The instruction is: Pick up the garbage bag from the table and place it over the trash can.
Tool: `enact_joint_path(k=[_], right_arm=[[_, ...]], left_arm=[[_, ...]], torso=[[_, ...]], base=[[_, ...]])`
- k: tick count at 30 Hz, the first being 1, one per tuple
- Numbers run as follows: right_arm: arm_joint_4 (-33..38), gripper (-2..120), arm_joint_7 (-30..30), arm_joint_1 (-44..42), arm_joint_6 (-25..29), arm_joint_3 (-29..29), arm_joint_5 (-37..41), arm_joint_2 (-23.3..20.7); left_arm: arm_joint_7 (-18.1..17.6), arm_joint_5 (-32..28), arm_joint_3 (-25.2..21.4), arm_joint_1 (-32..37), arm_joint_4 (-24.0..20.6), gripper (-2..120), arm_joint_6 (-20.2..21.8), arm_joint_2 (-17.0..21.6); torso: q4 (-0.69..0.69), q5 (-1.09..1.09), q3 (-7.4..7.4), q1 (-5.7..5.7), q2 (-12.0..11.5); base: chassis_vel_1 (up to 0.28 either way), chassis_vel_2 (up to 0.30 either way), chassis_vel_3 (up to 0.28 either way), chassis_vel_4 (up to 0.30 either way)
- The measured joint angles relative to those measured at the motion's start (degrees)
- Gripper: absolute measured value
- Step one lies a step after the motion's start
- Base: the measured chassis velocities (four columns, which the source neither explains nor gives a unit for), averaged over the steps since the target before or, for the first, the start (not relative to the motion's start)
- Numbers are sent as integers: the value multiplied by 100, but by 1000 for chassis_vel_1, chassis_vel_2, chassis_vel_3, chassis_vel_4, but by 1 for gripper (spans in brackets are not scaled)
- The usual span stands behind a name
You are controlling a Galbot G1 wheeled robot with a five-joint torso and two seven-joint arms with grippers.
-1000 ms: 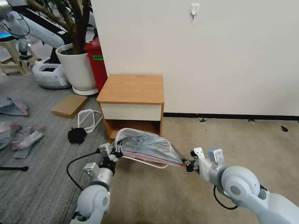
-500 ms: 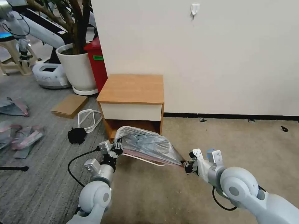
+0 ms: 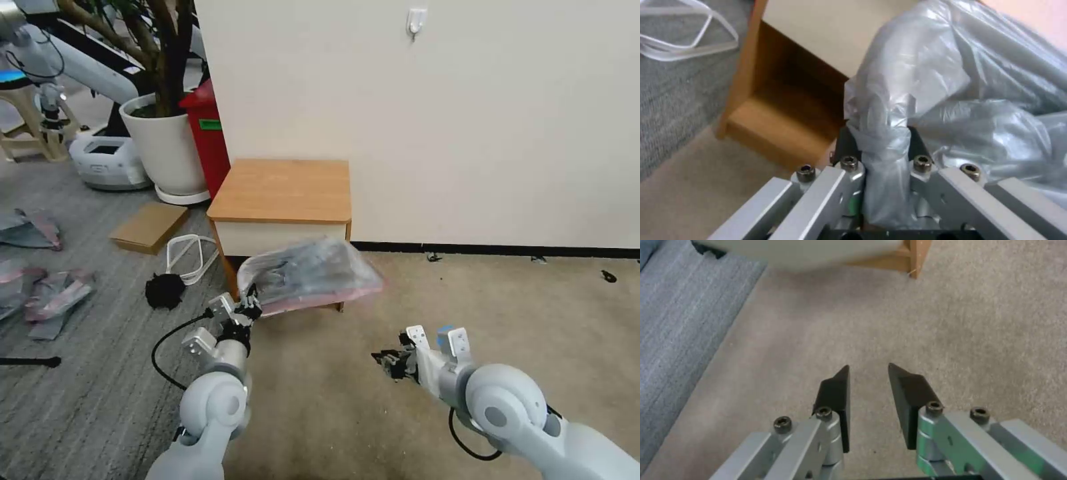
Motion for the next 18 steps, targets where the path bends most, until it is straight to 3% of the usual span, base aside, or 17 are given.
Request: enact_joint_path(k=[4, 9, 15, 18], right_arm=[[8, 18, 0, 3, 5, 57, 13, -9], [154, 2, 28, -87, 51, 99, 165, -47], [335, 17, 183, -207, 193, 372, 830, 29], [494, 32, 255, -251, 330, 658, 1687, 273]], left_arm=[[40, 71, -18, 76, -23, 6, 33, 34], [81, 223, -20, 268, -36, 6, 107, 48], [113, 247, -43, 286, -18, 6, 112, 62], [133, 249, -46, 276, -10, 6, 119, 39]], torso=[[2, 0, 0, 0, 0], [2, -1, 0, 0, 0], [1, -1, 0, 0, 0], [2, -1, 0, 0, 0]], base=[[0, 0, 0, 0], [0, 0, 0, 0], [0, 0, 0, 0], [0, 0, 0, 0]])
